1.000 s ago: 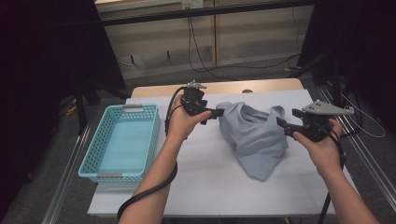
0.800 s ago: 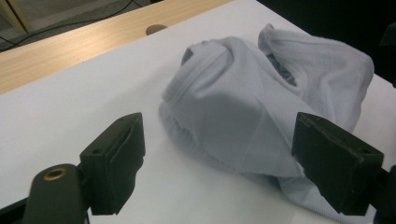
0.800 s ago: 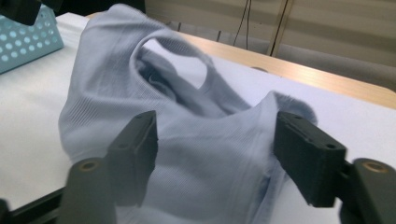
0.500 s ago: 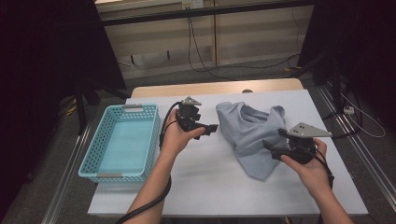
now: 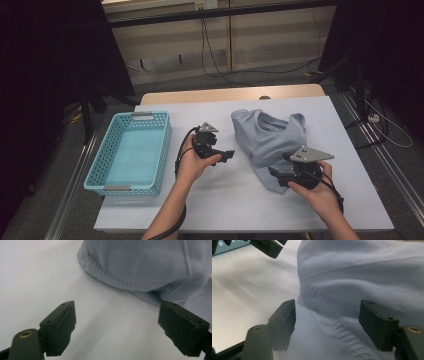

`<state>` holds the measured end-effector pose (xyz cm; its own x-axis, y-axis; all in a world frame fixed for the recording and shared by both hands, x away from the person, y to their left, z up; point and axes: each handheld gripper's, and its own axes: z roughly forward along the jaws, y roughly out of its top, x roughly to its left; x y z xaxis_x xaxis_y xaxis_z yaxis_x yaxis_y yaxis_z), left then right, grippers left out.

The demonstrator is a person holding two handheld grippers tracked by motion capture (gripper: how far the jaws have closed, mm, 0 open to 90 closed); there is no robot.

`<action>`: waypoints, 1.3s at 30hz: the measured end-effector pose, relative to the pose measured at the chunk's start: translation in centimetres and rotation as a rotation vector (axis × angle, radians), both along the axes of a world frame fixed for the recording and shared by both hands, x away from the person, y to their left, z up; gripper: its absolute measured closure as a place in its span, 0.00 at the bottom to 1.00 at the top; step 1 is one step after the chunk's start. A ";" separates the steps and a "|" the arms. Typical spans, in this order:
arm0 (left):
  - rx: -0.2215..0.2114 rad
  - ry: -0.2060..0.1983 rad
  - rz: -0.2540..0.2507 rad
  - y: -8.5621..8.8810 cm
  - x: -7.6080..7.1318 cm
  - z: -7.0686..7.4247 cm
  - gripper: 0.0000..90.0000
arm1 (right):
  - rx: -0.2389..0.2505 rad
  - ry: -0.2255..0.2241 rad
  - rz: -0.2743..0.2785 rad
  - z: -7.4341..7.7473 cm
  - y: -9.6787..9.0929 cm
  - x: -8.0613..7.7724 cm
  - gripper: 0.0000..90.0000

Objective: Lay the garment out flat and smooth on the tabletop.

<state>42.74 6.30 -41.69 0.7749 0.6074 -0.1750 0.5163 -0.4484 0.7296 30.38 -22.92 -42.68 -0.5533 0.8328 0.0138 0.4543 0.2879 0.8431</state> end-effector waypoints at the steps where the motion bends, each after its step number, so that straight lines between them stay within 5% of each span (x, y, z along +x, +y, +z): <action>1: 0.003 -0.003 -0.001 0.0 -0.1 -0.2 0.17 | 0.000 0.000 0.000 0.0 0.0 0.0 0.34; 14: 0.016 -0.008 -0.008 -0.4 -0.5 -1.2 0.18 | 0.008 0.003 0.033 -0.6 0.8 -0.7 0.42; 18: 0.014 -0.009 -0.012 -0.4 -0.6 -1.1 0.18 | -0.025 0.021 0.091 -1.0 2.1 -1.0 0.47; 25: 0.020 -0.004 -0.015 -0.4 -0.6 -1.3 0.18 | -0.074 0.062 0.110 -2.0 3.1 -0.5 0.51; 28: 0.018 -0.005 -0.008 -0.3 -0.6 -1.4 0.18 | -0.107 0.083 0.126 -2.6 3.4 -0.4 0.65; 30: 0.023 -0.013 -0.009 -0.2 -0.6 -1.3 0.18 | -0.119 0.103 0.143 -3.0 3.3 -0.1 0.87; 32: 0.018 -0.011 -0.008 -0.2 -0.6 -1.3 0.18 | -0.116 0.107 0.139 -2.8 3.2 0.1 0.96; 39: 0.025 -0.009 -0.016 -0.3 -0.7 -1.4 0.18 | -0.065 0.091 0.125 -2.1 2.2 0.1 0.99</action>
